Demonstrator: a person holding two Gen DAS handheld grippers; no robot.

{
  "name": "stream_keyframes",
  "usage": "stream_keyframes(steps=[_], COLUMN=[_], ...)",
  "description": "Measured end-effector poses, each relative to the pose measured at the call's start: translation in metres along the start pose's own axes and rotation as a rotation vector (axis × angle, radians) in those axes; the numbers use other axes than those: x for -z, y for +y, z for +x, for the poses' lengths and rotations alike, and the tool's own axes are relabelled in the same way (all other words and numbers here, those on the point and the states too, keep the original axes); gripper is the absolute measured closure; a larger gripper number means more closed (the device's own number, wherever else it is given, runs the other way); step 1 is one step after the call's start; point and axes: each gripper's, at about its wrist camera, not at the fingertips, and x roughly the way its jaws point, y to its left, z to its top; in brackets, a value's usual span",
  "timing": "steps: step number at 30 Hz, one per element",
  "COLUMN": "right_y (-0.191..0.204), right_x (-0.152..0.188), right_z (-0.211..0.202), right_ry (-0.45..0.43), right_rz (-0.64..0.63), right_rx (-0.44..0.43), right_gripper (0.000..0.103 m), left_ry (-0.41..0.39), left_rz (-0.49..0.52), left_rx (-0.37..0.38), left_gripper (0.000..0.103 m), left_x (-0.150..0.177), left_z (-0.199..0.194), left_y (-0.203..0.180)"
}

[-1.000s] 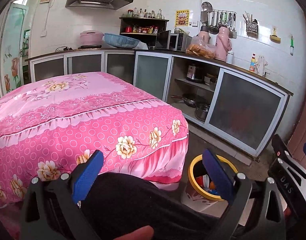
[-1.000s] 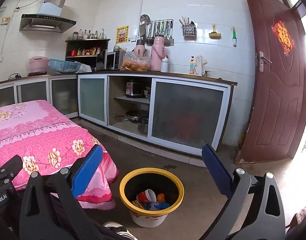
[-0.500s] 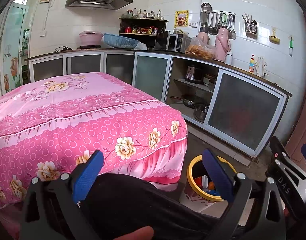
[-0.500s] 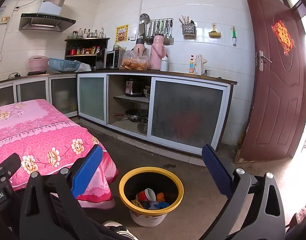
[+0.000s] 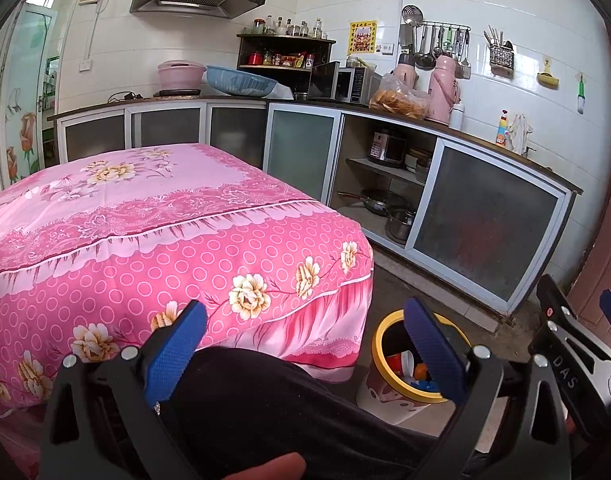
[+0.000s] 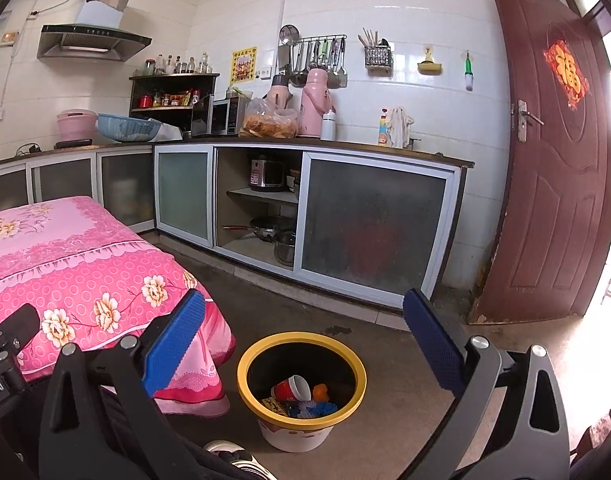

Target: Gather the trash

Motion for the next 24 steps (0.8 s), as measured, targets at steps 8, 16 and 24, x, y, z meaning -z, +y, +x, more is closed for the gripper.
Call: stream_keyframes(steps=[8,16,24], right_y=[-0.0009,-0.0008,-0.0014], right_x=[-0.0004,-0.0006,0.0001], right_z=[0.0006,0.0004,0.0025], right_ry=[0.001,0.001,0.005], right_rz=[0.0,0.0,0.001], right_rx=[-0.001,-0.001,-0.001], right_gripper=[0.008,0.008,0.008], left_ry=[0.003,0.003,0.006], left_rz=[-0.002,-0.003,-0.002], left_rx=[-0.001,0.0,0.001], left_gripper=[0.008,0.008,0.008], left_x=[0.0009,0.0011,0.0019], left_z=[0.0,0.0,-0.0002], left_y=[-0.0034,-0.0044,-0.007])
